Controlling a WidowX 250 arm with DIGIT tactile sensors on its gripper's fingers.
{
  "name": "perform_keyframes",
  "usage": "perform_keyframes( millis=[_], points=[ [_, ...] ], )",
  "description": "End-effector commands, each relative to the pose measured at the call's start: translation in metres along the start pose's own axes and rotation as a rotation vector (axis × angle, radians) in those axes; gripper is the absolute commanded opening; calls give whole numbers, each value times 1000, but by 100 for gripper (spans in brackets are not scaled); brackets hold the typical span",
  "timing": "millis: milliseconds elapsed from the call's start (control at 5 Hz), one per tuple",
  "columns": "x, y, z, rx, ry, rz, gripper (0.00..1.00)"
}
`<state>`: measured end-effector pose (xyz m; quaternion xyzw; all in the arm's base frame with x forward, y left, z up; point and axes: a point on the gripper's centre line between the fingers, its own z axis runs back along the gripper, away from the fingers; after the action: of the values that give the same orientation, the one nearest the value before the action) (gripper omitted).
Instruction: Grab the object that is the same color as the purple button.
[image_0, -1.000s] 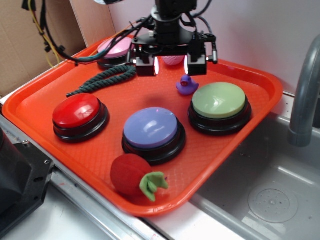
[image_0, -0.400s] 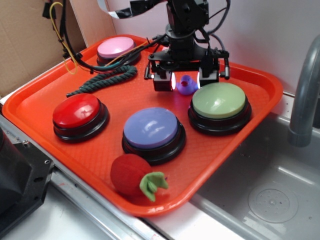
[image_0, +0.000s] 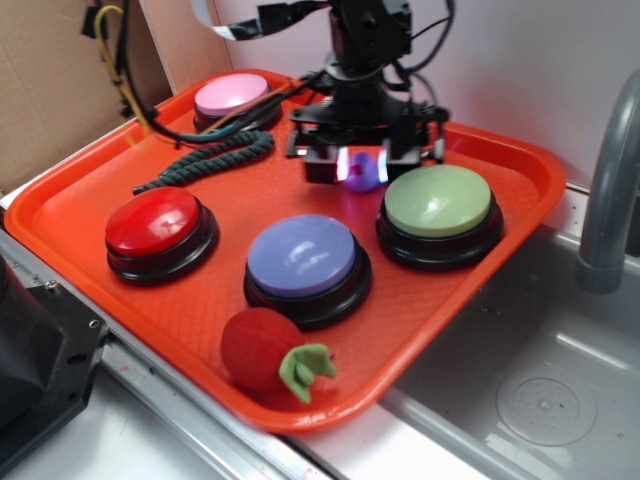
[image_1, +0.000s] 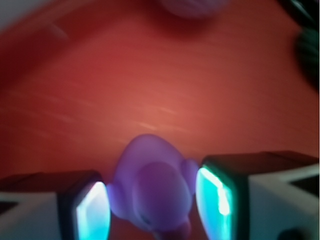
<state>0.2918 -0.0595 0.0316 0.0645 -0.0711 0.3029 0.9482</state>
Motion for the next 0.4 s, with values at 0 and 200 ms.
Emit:
perform_keyframes(
  millis=[0, 200],
  points=[
    [6, 83, 120, -3, -45, -286, 0],
    [10, 118, 160, 9, 9, -356, 0]
  ],
)
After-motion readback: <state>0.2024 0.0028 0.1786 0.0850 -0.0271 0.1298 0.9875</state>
